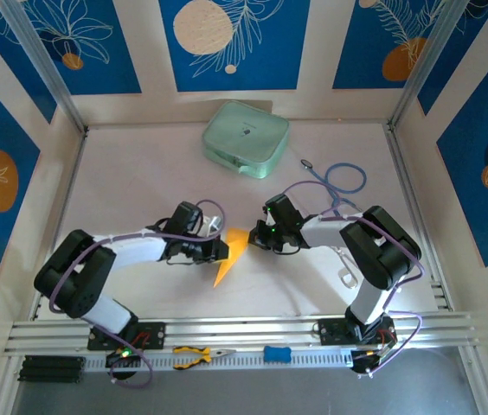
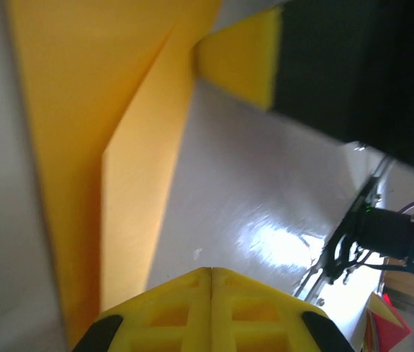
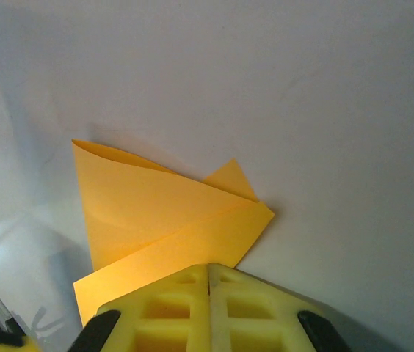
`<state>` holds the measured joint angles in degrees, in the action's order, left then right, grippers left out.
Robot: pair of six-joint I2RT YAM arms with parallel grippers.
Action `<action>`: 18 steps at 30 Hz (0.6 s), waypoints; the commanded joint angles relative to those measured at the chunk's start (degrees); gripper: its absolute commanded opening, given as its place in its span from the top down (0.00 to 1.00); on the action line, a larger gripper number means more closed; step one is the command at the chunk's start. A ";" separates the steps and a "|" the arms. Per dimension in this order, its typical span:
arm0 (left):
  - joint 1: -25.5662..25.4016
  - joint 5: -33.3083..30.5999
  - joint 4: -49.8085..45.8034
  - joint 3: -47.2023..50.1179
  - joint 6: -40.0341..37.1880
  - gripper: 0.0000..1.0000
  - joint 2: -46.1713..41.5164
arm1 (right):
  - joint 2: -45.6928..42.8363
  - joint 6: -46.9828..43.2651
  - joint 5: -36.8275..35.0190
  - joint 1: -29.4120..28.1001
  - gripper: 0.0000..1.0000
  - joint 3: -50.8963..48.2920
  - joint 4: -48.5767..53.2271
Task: Fold a paper plane with a square sheet of paper (pick it up from the middle)
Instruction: Fold the wing at the bottom-center of the table.
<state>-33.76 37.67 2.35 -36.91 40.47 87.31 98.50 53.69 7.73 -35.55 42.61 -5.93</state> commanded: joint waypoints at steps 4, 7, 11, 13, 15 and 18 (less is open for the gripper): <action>-0.57 2.53 0.25 -6.63 -0.30 0.97 7.75 | 2.35 0.88 -3.75 0.04 0.98 0.21 7.69; -1.59 3.35 0.77 -7.55 -0.38 0.99 11.02 | 1.93 1.48 -3.99 0.00 0.98 -0.42 7.42; -1.97 -1.63 -7.11 -7.41 -2.80 1.00 12.44 | 1.59 1.60 -4.69 0.13 0.98 -0.64 8.52; -2.33 -3.35 -9.41 -5.24 -3.05 1.00 11.40 | 1.78 1.48 -4.96 0.13 0.98 -0.42 9.55; -2.55 -5.09 -8.95 -1.45 -2.98 0.99 9.19 | 1.87 1.50 -4.70 0.34 0.99 -0.51 9.75; -2.54 -6.13 -8.80 1.50 -3.43 0.98 8.05 | 1.55 1.26 -4.52 0.57 0.99 -0.51 9.74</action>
<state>-35.79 34.83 -0.49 -39.22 38.59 96.01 98.59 54.52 7.53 -35.55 43.16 -4.45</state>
